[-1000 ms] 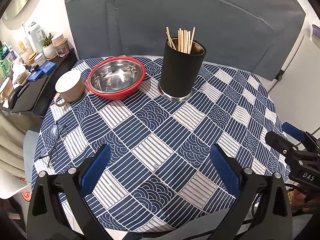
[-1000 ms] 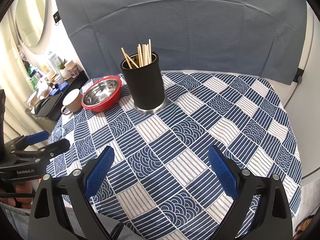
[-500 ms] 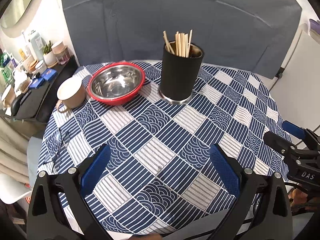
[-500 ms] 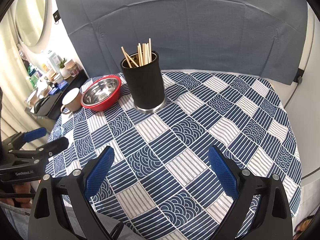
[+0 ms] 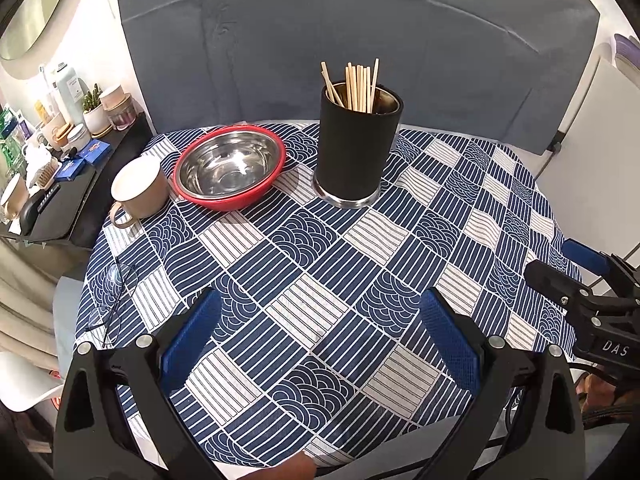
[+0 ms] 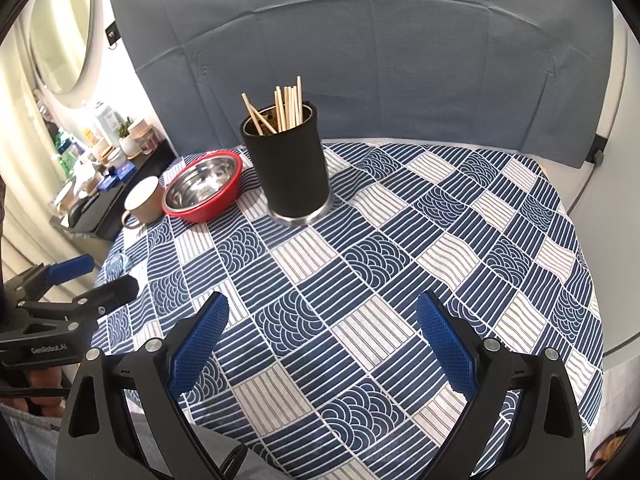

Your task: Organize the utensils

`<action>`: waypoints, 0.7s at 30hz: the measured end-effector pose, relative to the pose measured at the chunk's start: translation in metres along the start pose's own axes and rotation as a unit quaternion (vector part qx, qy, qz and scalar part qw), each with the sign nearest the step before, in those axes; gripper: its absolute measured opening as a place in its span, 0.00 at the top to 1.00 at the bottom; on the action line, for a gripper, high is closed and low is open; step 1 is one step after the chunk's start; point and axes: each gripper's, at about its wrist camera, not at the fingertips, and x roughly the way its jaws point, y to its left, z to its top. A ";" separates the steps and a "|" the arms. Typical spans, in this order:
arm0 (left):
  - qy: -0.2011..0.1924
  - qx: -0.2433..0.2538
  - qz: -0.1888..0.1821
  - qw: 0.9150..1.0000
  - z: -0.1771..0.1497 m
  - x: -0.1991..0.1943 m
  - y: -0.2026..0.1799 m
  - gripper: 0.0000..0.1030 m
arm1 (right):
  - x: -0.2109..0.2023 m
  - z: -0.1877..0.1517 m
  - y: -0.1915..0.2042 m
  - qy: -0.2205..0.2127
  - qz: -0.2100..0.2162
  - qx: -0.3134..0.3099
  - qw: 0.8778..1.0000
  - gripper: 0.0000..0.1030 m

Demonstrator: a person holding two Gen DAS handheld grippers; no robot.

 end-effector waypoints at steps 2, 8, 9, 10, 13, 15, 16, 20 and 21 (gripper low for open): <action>0.001 -0.001 -0.001 1.000 0.000 0.001 0.001 0.06 | 0.000 0.000 0.000 0.000 0.000 -0.001 1.000 0.12; 0.004 0.000 0.000 1.000 0.000 0.002 0.001 0.06 | 0.000 0.000 0.000 0.000 0.000 0.000 1.000 0.12; 0.005 -0.001 0.000 1.000 0.000 0.002 0.001 0.06 | 0.000 0.000 0.000 0.000 0.000 0.000 1.000 0.12; 0.005 -0.002 0.000 1.000 0.000 0.002 0.002 0.06 | 0.000 0.000 0.000 0.000 0.000 0.000 1.000 0.12; 0.006 -0.002 0.000 1.000 0.000 0.003 0.002 0.06 | 0.000 0.000 0.000 0.001 0.000 0.000 1.000 0.12; 0.006 -0.001 0.000 1.000 0.000 0.003 0.001 0.06 | 0.000 0.001 -0.001 0.000 0.000 0.000 1.000 0.12; 0.006 0.000 -0.001 1.000 0.000 0.003 0.001 0.06 | 0.000 0.000 0.000 0.000 0.000 0.000 1.000 0.12; 0.008 0.001 -0.001 1.000 0.000 0.004 0.000 0.06 | 0.000 0.001 -0.001 0.000 0.000 0.000 1.000 0.12; 0.009 0.001 -0.001 1.000 0.000 0.005 0.000 0.06 | 0.000 0.001 -0.001 0.000 0.000 0.000 1.000 0.12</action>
